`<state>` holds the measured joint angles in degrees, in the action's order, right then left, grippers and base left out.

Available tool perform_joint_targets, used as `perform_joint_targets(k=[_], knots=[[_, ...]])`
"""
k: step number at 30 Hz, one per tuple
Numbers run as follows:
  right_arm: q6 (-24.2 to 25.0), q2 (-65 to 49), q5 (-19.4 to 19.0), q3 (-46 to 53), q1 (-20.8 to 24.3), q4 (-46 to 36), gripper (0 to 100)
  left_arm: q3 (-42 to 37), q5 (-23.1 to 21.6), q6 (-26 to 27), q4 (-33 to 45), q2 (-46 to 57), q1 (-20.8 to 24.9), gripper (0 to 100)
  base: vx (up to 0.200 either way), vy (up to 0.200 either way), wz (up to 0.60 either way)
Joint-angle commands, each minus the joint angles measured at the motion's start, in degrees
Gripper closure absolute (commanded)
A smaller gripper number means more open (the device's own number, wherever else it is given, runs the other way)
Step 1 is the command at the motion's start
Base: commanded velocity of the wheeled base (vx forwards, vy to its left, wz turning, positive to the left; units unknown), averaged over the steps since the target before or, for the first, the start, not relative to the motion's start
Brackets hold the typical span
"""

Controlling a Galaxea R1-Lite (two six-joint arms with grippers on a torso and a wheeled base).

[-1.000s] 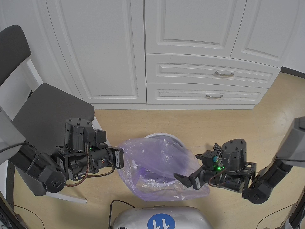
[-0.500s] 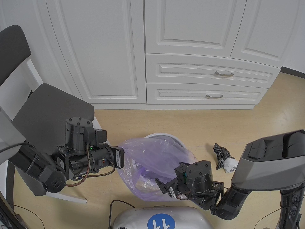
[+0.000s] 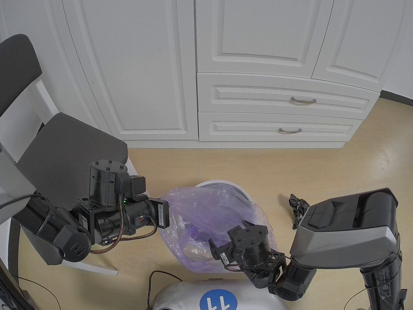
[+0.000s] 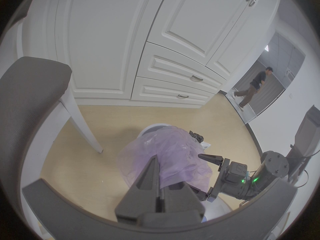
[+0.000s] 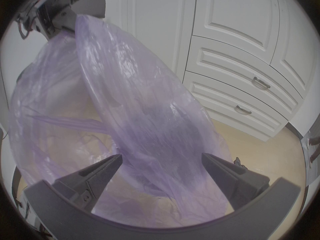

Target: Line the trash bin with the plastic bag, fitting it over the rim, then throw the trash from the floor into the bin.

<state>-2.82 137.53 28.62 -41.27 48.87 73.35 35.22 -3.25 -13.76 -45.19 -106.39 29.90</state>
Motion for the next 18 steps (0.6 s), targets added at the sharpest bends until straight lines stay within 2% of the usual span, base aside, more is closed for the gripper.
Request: perform_joint_targets(k=[1, 7, 18], knots=[[-0.1, 3.2, 0.4, -1.9, -0.4, 0.0, 100, 0.0, 0.7, 0.0, -0.1, -0.1, 0.3, 100, 0.0, 0.0, 0.0], [-0.1, 0.5, -0.1, -0.8, -1.1, -0.1, 100, 0.0, 0.8, 0.0, -0.1, 0.0, 0.3, 100, 0.0, 0.0, 0.0], [-0.4, -5.3, -2.2, -0.2, -6.4, -0.6, 100, 0.1, 0.9, 0.0, -0.1, -0.6, 0.1, 100, 0.0, 0.0, 0.0]])
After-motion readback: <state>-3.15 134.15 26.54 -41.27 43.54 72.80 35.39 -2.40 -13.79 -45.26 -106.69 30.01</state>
